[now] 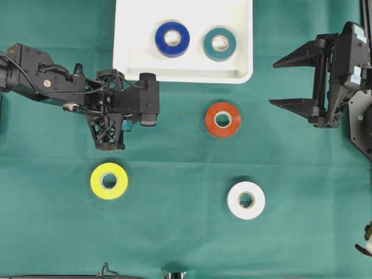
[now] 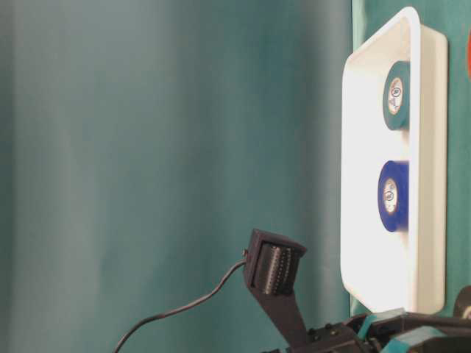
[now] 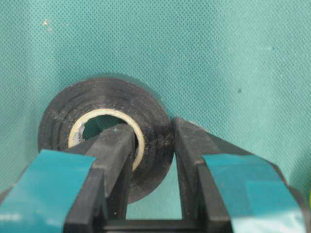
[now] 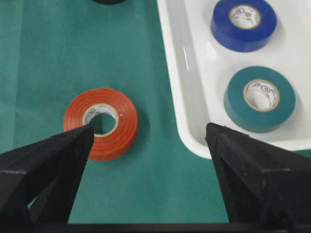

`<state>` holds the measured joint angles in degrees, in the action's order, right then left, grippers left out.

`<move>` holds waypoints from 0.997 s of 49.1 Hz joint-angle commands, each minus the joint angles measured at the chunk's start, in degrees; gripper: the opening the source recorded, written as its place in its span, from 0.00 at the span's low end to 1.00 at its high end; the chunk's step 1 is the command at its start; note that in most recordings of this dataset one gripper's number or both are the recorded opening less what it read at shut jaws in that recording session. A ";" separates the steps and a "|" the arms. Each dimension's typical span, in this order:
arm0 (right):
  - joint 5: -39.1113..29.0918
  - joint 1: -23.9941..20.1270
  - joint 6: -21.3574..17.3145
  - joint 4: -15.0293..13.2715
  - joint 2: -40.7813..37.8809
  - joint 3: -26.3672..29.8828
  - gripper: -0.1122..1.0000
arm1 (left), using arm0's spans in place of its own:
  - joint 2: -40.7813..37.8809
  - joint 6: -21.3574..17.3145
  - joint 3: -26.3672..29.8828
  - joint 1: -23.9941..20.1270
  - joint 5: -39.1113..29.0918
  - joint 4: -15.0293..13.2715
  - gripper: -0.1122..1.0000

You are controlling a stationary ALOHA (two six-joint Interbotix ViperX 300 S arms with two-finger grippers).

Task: Pick up the tape from a random location and place it into the white case.
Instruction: 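Lift the black roll with the left gripper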

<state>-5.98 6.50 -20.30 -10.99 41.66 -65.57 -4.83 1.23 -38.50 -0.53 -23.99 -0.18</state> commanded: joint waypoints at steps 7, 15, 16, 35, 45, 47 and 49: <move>0.53 0.09 0.00 0.00 0.00 0.97 0.91 | 5.36 -0.09 2.29 -0.09 -4.48 0.09 0.27; 0.44 0.09 0.00 0.00 -0.09 0.97 0.91 | 9.49 -0.09 4.22 -0.09 -9.58 0.09 0.27; 0.35 0.18 0.00 0.00 0.00 0.97 0.91 | 9.93 -0.09 4.48 -0.09 -10.37 0.09 0.27; 0.35 0.09 0.00 0.00 0.00 0.97 0.91 | 16.44 -0.09 10.28 0.00 -21.01 0.18 0.27; 0.35 0.09 0.00 0.00 0.00 0.97 0.91 | 19.60 -0.09 13.97 0.26 -25.93 0.26 0.27; 0.35 0.09 0.00 0.09 0.00 0.97 0.91 | 20.04 -0.09 14.77 0.26 -27.07 0.26 0.27; 0.35 0.09 0.00 0.00 0.00 0.79 0.91 | 20.48 -0.09 15.47 0.26 -28.21 0.26 0.27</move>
<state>-5.98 6.59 -20.30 -10.99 41.66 -65.57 13.45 1.23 -25.75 -0.35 -50.54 -0.18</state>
